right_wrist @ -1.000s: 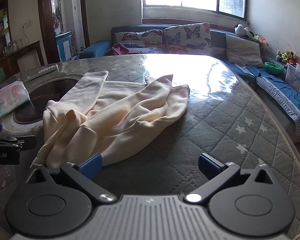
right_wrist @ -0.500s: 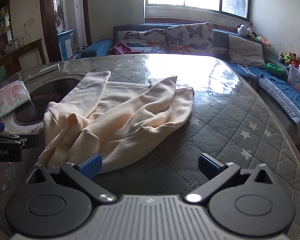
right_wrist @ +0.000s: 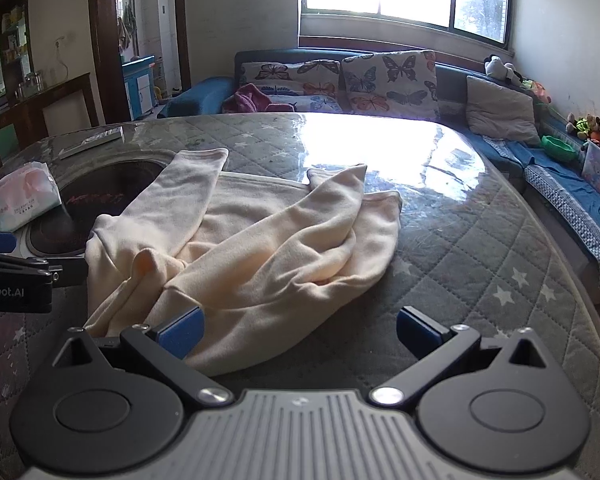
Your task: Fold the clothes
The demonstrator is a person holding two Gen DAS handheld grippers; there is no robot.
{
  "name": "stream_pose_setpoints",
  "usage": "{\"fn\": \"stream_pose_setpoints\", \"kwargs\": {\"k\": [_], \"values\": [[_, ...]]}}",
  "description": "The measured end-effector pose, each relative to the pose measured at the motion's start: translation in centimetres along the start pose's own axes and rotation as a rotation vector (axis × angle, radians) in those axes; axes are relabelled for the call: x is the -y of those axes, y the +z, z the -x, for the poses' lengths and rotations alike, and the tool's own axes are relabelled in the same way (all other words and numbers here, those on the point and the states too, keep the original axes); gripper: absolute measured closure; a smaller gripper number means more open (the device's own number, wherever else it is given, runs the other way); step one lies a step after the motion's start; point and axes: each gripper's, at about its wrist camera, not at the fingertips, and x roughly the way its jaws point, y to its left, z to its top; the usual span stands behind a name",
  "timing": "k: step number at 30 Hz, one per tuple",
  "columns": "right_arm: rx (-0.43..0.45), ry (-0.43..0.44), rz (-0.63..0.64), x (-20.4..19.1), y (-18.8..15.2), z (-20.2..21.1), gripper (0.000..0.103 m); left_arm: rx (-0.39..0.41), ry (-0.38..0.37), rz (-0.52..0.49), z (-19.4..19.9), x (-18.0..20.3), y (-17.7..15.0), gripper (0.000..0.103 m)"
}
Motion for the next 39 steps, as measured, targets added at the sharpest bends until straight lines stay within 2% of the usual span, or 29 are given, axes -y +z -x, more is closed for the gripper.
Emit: {"fn": "stream_pose_setpoints", "kwargs": {"k": [15,22,28,30,32,34,39], "values": [[-0.008,0.004,0.000,0.7,1.2,-1.4,0.000,-0.015,-0.030,-0.027,-1.9,0.8,2.2,0.000],[-0.005,-0.014,-0.001,2.3,3.1,-2.6,0.001,-0.013,-0.056,-0.056,-3.1,1.6,4.2,0.001],[-0.019,-0.024,-0.037,4.3,5.7,-5.1,0.012,-0.034,-0.089,-0.068,-5.1,2.4,5.8,0.015],[-0.026,-0.019,-0.050,4.7,6.4,-5.8,0.018,-0.049,-0.101,-0.067,-6.0,2.7,6.2,0.023],[-0.037,-0.010,-0.062,5.2,7.2,-6.9,0.024,-0.060,-0.118,-0.066,-6.9,3.1,6.6,0.027],[-0.051,0.004,-0.073,5.5,8.1,-8.2,0.025,-0.075,-0.140,-0.064,-7.7,3.3,7.0,0.031],[-0.095,0.043,-0.103,5.9,9.3,-11.3,0.039,-0.130,-0.185,-0.053,-10.2,3.7,7.4,0.045]]}}
